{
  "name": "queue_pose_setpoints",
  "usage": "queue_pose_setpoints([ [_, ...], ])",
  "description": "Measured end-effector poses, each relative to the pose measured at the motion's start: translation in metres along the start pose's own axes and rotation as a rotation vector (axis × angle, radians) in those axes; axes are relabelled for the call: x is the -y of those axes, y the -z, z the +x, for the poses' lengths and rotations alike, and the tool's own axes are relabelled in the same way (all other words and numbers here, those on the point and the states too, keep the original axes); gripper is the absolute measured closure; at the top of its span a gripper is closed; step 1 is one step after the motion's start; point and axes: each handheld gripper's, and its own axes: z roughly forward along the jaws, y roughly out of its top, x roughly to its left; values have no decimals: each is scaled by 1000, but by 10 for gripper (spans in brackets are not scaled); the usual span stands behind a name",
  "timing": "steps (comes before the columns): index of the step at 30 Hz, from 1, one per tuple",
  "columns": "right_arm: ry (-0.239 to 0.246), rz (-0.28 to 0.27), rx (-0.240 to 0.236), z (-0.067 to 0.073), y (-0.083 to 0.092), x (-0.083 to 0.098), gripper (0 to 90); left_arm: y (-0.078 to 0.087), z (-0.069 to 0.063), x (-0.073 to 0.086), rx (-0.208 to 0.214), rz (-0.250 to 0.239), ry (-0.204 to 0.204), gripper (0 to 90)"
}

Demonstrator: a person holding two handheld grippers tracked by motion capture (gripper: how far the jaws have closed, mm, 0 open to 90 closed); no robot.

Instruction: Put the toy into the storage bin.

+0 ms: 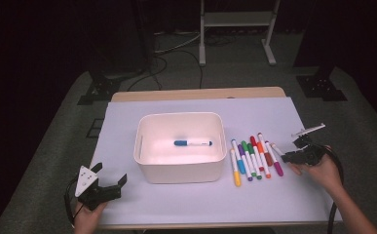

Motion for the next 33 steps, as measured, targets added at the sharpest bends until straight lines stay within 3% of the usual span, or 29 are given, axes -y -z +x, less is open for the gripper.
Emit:
queue_pose_setpoints([
  [8, -24, 2, -11, -3, 4, 3, 758, 0, 0, 0, 0, 1, -2, 0],
  [16, -22, -28, -37, 1, 25, 6, 758, 0, -1, 0, 0, 2, -6, 0],
  [22, -7, -83, -101, 14, 49, 2, 758, 0, -1, 0, 2, 2, -7, 0],
  [33, 89, -160, -224, 52, 85, -23, 757, 0, -1, 0, 3, -3, -15, 0],
])
